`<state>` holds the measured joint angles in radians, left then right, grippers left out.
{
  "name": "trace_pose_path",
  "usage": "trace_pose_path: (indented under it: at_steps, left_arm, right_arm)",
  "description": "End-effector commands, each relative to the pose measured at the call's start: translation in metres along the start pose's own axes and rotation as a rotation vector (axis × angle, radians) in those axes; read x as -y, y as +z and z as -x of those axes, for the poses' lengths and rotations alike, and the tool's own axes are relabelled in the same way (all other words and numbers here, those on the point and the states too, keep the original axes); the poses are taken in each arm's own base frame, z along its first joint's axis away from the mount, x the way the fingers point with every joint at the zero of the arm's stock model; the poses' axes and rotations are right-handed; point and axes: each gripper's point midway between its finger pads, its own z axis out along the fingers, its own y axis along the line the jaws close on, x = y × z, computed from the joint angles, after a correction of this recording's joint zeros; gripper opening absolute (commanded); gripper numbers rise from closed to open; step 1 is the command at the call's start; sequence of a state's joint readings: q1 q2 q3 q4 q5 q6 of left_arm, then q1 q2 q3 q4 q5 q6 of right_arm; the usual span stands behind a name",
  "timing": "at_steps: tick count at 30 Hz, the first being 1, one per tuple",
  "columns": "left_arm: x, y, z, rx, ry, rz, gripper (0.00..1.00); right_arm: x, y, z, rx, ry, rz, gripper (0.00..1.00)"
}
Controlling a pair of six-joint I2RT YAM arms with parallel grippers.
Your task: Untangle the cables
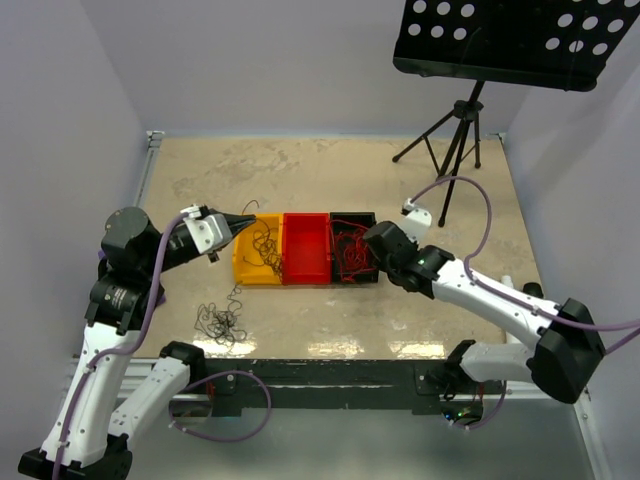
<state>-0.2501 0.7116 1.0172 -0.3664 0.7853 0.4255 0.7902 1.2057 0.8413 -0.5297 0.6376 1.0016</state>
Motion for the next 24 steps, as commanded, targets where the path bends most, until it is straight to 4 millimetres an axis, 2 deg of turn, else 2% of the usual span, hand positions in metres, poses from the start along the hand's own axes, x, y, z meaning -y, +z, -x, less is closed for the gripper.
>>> trace_pose_path:
  at_steps: [1,5,12,16,24]
  left_arm:
    - [0.000,-0.001,0.012,0.036,0.017,-0.001,0.00]
    - [0.000,-0.001,0.011,0.034,0.026,0.000,0.00]
    - [0.001,-0.003,0.008,0.029,0.038,0.004,0.00]
    - [0.002,-0.005,0.005,0.018,0.055,0.008,0.00]
    - [0.004,-0.007,0.004,0.013,0.065,0.012,0.00]
  right_arm:
    - [-0.026,0.000,0.025,0.054,0.002,0.014,0.00]
    - [-0.039,0.010,0.026,0.054,-0.029,0.008,0.00]
    - [-0.052,0.039,0.010,0.026,-0.104,-0.042,0.00]
    - [-0.051,0.056,-0.003,0.010,-0.135,-0.083,0.00]
    - [-0.052,0.082,-0.013,0.007,-0.151,-0.132,0.00]
